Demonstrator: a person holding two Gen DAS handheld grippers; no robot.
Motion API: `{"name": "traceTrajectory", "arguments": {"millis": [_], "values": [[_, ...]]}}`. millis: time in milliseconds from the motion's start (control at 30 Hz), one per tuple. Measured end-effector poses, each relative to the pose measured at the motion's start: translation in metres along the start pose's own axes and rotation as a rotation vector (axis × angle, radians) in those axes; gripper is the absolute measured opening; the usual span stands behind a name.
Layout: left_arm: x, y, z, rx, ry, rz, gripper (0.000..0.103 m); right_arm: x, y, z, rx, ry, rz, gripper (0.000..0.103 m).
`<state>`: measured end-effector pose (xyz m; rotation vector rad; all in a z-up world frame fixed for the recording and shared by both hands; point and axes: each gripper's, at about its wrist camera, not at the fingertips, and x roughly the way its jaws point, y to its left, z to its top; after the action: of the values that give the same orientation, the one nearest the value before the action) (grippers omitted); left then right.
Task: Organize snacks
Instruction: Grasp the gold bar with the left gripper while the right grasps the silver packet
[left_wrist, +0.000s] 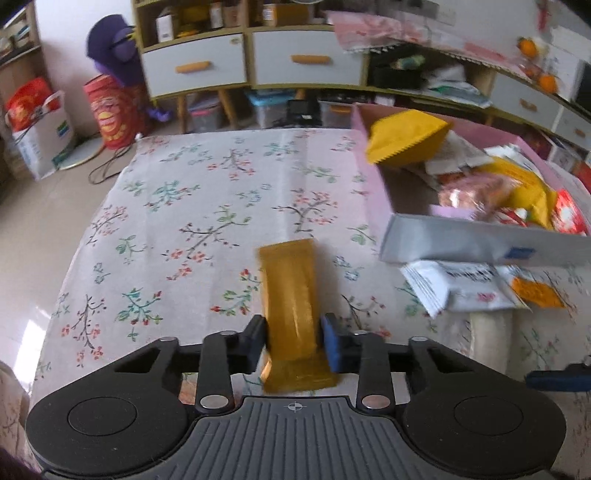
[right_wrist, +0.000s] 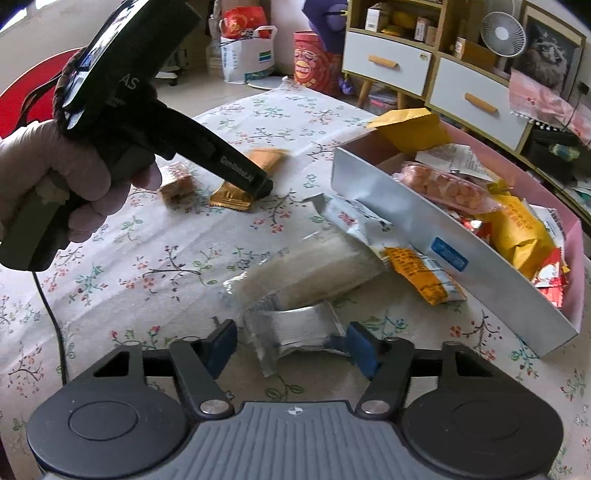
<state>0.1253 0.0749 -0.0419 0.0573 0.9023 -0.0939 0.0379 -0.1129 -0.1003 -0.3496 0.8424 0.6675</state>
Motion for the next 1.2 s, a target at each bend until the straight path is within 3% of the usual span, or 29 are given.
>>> {"name": "traceTrajectory", "arguments": {"millis": [233, 300, 767, 900, 1067, 1200], "values": [[-0.005, 0.000, -0.005, 0.026, 0.015, -0.051, 0.025, -0.002, 0.003, 0.002, -0.016, 0.002, 0.019, 0.023], [-0.007, -0.001, -0.007, 0.032, 0.020, -0.067, 0.025, -0.004, 0.003, 0.003, -0.021, -0.002, 0.017, 0.016], [-0.023, -0.009, -0.020, 0.090, 0.042, -0.129, 0.025, -0.019, -0.001, 0.005, -0.056, 0.008, -0.036, 0.001], [-0.030, -0.014, -0.027, 0.124, 0.052, -0.153, 0.025, -0.020, -0.006, -0.001, -0.090, 0.052, -0.041, 0.002], [-0.038, -0.024, -0.040, 0.195, 0.062, -0.163, 0.025, -0.020, -0.013, -0.010, -0.098, 0.106, -0.120, 0.005], [-0.043, -0.034, -0.047, 0.255, 0.061, -0.160, 0.026, -0.030, -0.021, -0.010, -0.029, 0.087, -0.098, 0.033]]}}
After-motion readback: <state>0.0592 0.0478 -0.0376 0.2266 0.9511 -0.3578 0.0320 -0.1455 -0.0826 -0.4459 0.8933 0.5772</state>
